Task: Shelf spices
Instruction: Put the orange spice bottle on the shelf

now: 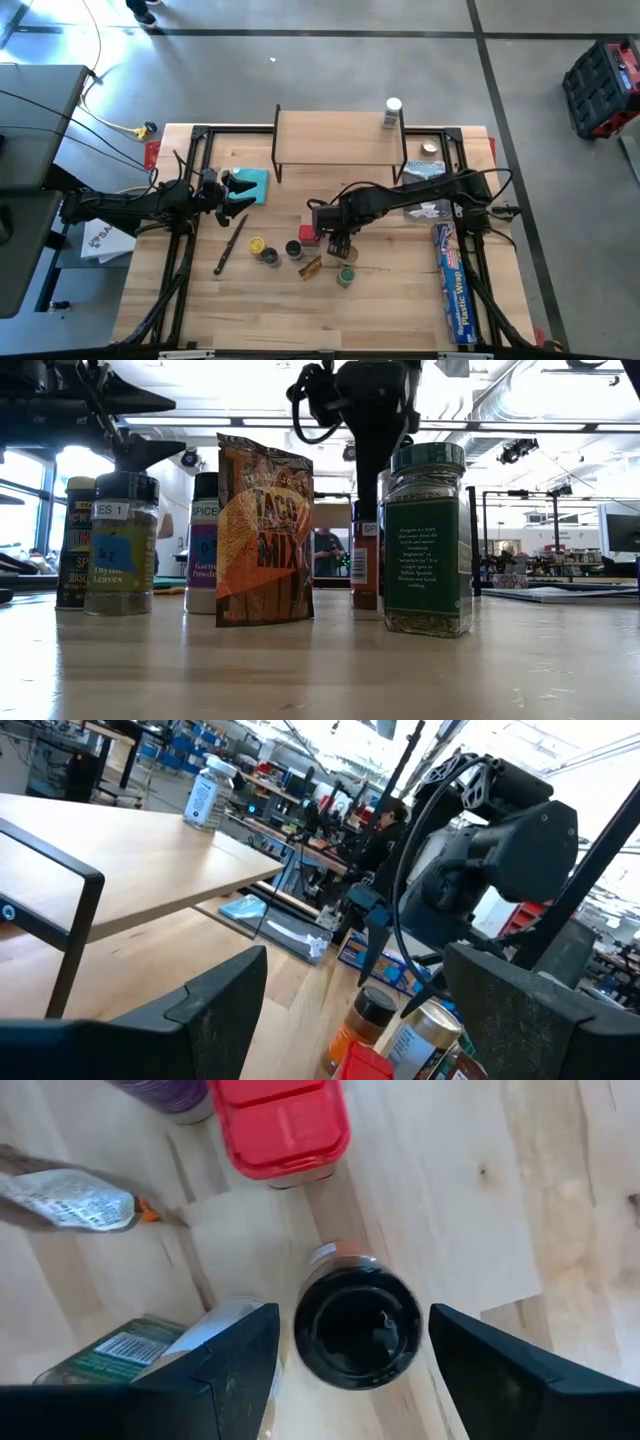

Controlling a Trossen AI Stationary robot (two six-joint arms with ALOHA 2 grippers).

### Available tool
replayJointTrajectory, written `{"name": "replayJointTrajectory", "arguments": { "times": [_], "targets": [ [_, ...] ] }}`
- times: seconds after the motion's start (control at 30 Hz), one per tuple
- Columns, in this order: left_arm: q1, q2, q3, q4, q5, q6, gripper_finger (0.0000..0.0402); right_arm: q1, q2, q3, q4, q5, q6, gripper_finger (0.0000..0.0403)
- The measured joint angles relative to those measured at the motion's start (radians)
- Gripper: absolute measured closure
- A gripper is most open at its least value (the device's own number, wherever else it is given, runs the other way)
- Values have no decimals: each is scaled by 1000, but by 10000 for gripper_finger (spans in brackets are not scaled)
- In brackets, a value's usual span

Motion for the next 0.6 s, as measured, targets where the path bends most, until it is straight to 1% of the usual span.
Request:
{"name": "replayJointTrajectory", "arguments": {
  "times": [0.13, 0.27, 0.37, 0.47, 0.6],
  "targets": [
    [0, 0, 0, -8, 2, 0, 104, 1, 2, 0, 2, -1, -3, 158],
    [0, 0, 0, -14, 2, 0, 104, 1, 24, 0, 7, -30, -30, 184],
    [0, 0, 0, -13, 2, 0, 104, 1, 33, 3, 19, -28, -46, 201],
    [0, 0, 0, -14, 2, 0, 104, 1, 34, 3, 32, -9, -45, 205],
    [0, 0, 0, -14, 2, 0, 104, -1, 34, 3, 26, -11, -50, 207]
  ]
}}
